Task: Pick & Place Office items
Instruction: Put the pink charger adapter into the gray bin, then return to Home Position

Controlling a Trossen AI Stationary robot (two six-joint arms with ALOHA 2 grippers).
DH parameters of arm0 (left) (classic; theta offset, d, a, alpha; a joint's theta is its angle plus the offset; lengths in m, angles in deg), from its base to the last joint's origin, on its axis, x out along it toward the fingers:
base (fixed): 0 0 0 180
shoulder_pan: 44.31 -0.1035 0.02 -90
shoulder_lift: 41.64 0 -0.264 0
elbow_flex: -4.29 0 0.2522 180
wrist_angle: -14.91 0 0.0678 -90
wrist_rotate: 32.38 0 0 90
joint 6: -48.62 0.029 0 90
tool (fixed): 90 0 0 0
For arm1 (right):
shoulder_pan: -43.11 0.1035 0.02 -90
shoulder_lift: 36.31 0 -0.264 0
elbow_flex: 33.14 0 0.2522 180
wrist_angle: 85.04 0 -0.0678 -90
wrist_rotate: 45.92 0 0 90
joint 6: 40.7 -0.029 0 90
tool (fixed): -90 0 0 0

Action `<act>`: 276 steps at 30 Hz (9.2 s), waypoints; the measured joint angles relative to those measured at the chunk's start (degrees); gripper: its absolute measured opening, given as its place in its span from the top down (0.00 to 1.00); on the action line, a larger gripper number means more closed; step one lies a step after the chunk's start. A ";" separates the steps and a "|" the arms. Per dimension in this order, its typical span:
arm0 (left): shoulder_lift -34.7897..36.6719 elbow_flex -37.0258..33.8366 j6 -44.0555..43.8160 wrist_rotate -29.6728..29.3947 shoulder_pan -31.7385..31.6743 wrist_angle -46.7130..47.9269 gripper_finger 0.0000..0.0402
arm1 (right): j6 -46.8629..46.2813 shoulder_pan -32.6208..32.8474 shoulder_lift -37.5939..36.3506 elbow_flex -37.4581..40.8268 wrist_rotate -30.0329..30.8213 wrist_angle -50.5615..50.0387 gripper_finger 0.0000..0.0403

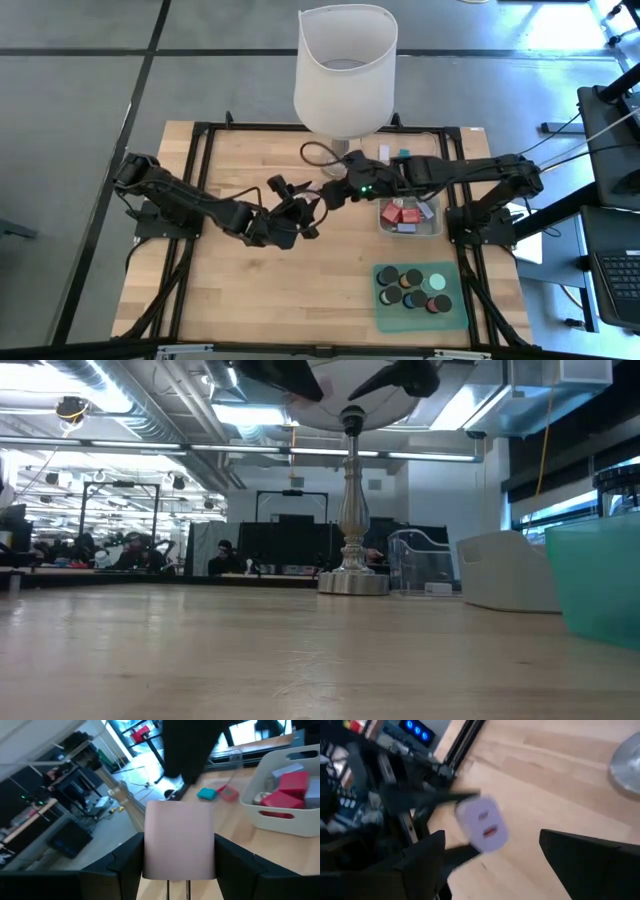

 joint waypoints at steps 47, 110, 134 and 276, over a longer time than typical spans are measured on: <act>-0.02 -0.11 6.88 2.73 -0.55 -7.82 0.45 | 5.37 0.87 2.63 0.02 1.58 4.33 0.70; 17.32 0.00 -31.83 12.82 -0.50 17.91 0.26 | -21.10 12.36 -7.66 32.40 -6.40 -43.63 0.68; 18.98 0.00 -31.78 12.95 -0.48 11.00 0.26 | -13.06 12.85 -7.64 31.81 -5.24 -44.68 0.38; 77.10 -60.86 -31.33 27.17 -37.06 -14.49 0.26 | 41.92 2.19 -81.43 88.37 25.55 43.08 0.45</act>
